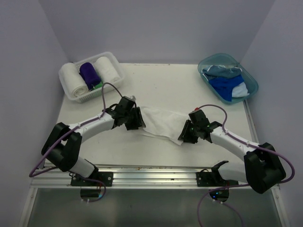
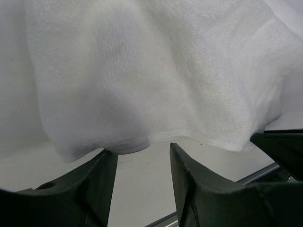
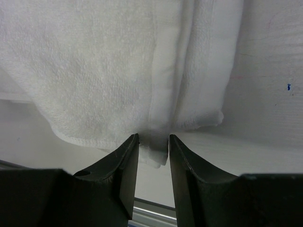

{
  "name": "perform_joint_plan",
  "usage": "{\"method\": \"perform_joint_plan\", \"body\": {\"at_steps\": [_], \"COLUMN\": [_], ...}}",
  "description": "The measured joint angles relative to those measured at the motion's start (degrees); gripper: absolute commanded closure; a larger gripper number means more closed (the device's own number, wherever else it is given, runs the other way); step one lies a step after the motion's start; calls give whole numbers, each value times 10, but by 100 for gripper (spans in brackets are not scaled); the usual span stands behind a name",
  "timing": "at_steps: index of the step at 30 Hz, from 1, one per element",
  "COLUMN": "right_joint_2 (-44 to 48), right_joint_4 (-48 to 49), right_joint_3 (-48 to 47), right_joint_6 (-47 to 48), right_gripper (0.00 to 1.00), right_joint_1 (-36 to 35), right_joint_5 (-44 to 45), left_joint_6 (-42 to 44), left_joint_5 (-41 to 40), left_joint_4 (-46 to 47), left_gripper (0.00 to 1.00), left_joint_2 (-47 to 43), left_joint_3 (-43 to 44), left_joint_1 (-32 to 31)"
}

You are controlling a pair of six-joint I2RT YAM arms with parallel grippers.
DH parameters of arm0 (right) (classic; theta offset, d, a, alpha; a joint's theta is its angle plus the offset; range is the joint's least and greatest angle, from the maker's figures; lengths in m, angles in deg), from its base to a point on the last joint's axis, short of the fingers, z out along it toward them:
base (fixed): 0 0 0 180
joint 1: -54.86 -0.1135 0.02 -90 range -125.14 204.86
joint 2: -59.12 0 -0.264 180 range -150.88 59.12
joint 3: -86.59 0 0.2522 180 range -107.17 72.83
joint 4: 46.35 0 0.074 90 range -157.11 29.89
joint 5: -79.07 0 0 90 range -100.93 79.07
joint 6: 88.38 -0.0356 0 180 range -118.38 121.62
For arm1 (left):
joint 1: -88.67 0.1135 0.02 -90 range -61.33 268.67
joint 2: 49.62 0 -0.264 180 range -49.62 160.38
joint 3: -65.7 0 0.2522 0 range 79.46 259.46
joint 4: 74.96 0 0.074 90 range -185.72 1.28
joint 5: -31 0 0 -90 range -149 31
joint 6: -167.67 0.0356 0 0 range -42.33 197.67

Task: Roll the towels
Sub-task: Fold the towel

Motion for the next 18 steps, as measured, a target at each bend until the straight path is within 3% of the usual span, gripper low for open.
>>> {"method": "perform_joint_plan", "body": {"at_steps": [5,10,14,18], "right_joint_2": [-1,-2,-1,0], "right_joint_4": [5,11,17,16], "right_joint_3": [4,5,12,14], "right_joint_6": [-2,-6,-11,-13], "right_gripper": [62,63,78,99], "right_joint_1": [1,4,8,10], "right_joint_5": [-1,-6,-12,-13], "left_joint_6": [3,3,0,-2], "left_joint_5": [30,35,34,33], "left_joint_4": [16,27,55,83], "left_gripper": [40,42,45,47], "left_joint_2": [8,8,8,18], "left_joint_3": [-18,-33,-42,-47], "left_joint_1": [0,0,0,0]}}
